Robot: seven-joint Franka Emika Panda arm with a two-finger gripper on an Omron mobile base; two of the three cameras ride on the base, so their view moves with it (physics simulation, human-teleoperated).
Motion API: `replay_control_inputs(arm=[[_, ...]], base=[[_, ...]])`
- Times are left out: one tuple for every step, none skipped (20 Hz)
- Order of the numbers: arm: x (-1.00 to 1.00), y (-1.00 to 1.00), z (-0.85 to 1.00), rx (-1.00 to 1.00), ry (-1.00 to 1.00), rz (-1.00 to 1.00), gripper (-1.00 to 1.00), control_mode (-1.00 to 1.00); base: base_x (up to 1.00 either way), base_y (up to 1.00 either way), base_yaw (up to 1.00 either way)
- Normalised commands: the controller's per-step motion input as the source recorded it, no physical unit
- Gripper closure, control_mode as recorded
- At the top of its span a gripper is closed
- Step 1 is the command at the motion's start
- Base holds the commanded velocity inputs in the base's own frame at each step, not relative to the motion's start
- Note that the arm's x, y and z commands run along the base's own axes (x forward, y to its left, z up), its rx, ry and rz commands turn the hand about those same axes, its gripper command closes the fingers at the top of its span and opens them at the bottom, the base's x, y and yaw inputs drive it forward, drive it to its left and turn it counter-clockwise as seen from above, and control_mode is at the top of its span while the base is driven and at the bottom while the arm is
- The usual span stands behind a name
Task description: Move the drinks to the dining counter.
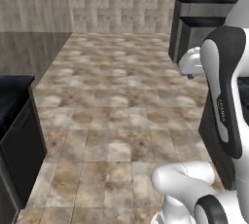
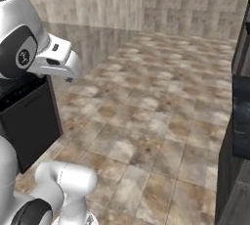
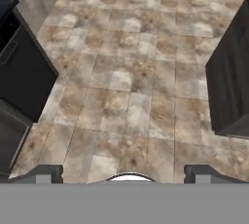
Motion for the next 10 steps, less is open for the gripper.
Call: replay_control_inputs(arm=[[0.00, 0.00, 0.00, 0.00, 0.00, 0.00, -1.00, 1.00], [0.00, 0.00, 0.00, 0.00, 0.00, 0.00, -1.00, 1.00], [0.00, 0.00, 0.00, 0.00, 0.00, 0.00, -1.00, 1.00], [0.00, 0.00, 0.00, 0.00, 0.00, 0.00, -1.00, 1.00], [0.00, 0.00, 0.00, 0.00, 0.00, 0.00, -1.00, 1.00], [0.00, 0.00, 0.00, 0.00, 0.00, 0.00, -1.00, 1.00], [0.00, 0.00, 0.00, 0.00, 0.00, 0.00, -1.00, 1.00], [0.00, 0.00, 0.00, 0.00, 0.00, 0.00, -1.00, 1.00], [0.00, 0.00, 0.00, 0.00, 0.00, 0.00, -1.00, 1.00], [0.00, 0.00, 0.00, 0.00, 0.00, 0.00, -1.00, 1.00]], base=[[-0.47, -1.00, -0.12], [-0.45, -1.00, -0.11], [-0.47, -1.00, -0.11], [-0.46, -1.00, -0.11], [-0.41, -1.00, -0.09], [-0.33, -1.00, -0.07], [-0.17, -1.00, -0.03], [-0.09, -1.00, -0.01], [0.00, -1.00, 0.00], [0.00, -1.00, 0.00]])
